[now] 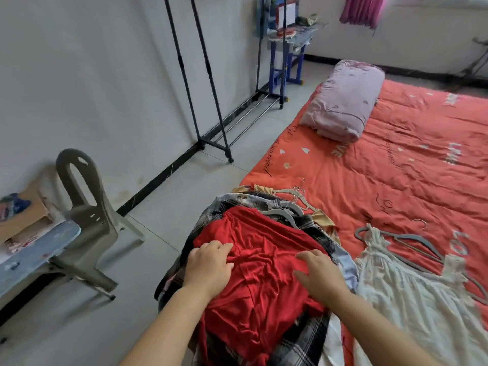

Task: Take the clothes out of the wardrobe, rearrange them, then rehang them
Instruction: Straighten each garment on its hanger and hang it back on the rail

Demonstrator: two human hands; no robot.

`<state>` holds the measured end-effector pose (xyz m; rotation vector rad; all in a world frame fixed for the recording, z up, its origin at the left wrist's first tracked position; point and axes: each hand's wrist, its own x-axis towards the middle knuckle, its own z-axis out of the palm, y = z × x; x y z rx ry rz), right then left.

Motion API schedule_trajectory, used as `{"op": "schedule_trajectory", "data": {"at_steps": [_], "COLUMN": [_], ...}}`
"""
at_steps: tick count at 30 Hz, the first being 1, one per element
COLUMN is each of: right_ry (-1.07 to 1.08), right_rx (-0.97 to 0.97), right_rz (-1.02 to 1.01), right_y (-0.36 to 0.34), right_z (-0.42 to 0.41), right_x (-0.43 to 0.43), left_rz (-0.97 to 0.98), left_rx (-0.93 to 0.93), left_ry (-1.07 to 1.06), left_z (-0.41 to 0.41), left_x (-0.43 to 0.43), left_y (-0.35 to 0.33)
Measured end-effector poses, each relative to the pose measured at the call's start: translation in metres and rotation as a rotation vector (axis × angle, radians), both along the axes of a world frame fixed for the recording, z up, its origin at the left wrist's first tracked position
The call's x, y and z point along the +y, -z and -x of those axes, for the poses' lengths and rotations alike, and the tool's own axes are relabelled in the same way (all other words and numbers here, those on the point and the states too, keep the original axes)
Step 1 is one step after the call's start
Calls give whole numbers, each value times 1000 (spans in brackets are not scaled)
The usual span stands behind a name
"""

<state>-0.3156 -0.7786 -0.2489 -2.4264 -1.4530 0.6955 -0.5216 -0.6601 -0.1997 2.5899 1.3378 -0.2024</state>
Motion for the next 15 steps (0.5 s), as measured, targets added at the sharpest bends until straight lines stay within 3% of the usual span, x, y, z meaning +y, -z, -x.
{"op": "schedule_trajectory", "data": {"at_steps": [15], "right_ry": [329], "right_rx": [31], "right_rz": [147], "right_y": [78], "right_z": [-18], "right_x": [129], "left_rz": [118], "left_rx": [-32], "left_ry": [387], "left_z": [-83], "left_x": [176], "left_y": [96]}}
